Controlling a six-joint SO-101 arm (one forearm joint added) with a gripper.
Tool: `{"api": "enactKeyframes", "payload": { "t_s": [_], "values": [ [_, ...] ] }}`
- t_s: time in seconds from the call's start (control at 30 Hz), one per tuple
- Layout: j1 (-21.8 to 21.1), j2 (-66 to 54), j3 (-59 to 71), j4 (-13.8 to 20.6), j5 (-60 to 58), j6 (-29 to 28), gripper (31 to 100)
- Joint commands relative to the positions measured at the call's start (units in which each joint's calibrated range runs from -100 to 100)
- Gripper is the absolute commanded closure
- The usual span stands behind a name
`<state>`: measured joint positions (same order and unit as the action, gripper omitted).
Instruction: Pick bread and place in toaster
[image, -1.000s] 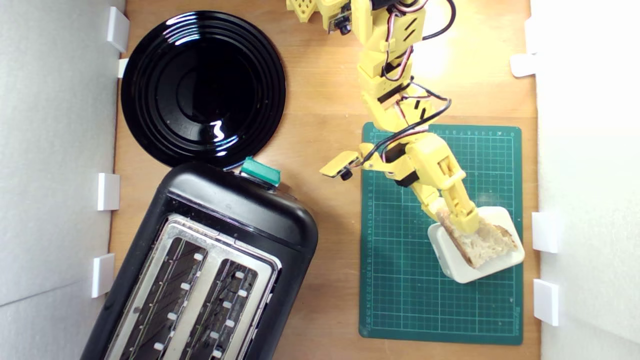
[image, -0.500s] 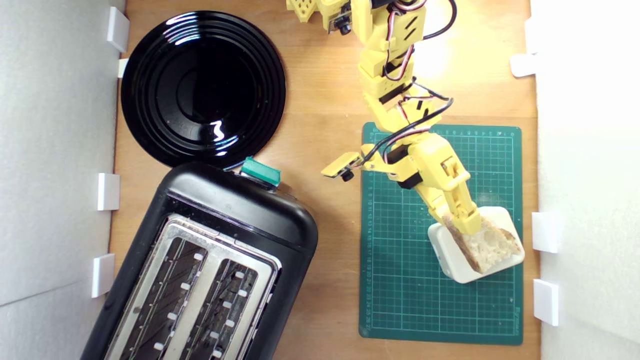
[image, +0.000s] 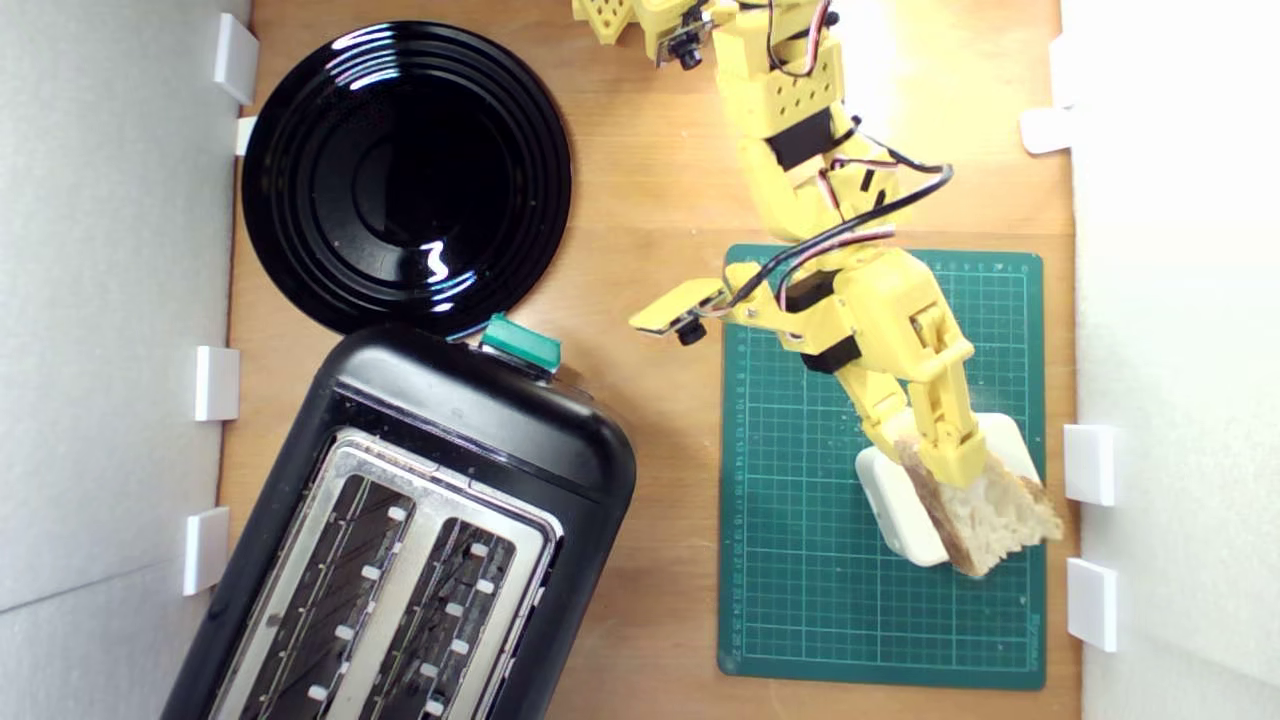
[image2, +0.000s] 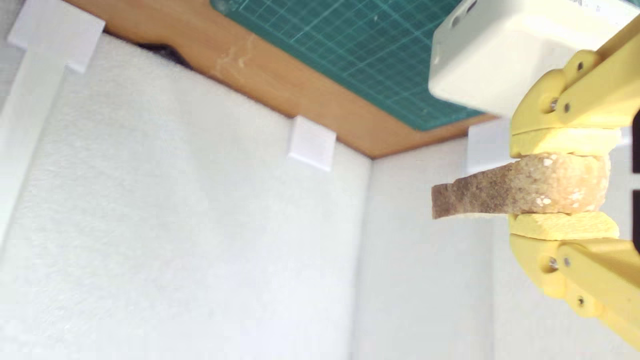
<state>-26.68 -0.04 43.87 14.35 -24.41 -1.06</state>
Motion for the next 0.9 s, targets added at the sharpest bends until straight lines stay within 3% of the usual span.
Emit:
{"api": "enactKeyframes", "payload": {
  "t_s": [0.0,0.33,0.63,0.87],
  "values": [
    [-0.88,-12.35,-1.43,0.61,6.06,-0.74,71.7],
    [-0.55,-28.66,-1.8,0.7,21.59,3.49,71.7],
    [-0.23,-41.56,-3.34,-0.39,34.39,12.86,71.7],
    [2.43,-43.97,-21.04,-6.19,52.99,19.71,71.7]
  ]
}}
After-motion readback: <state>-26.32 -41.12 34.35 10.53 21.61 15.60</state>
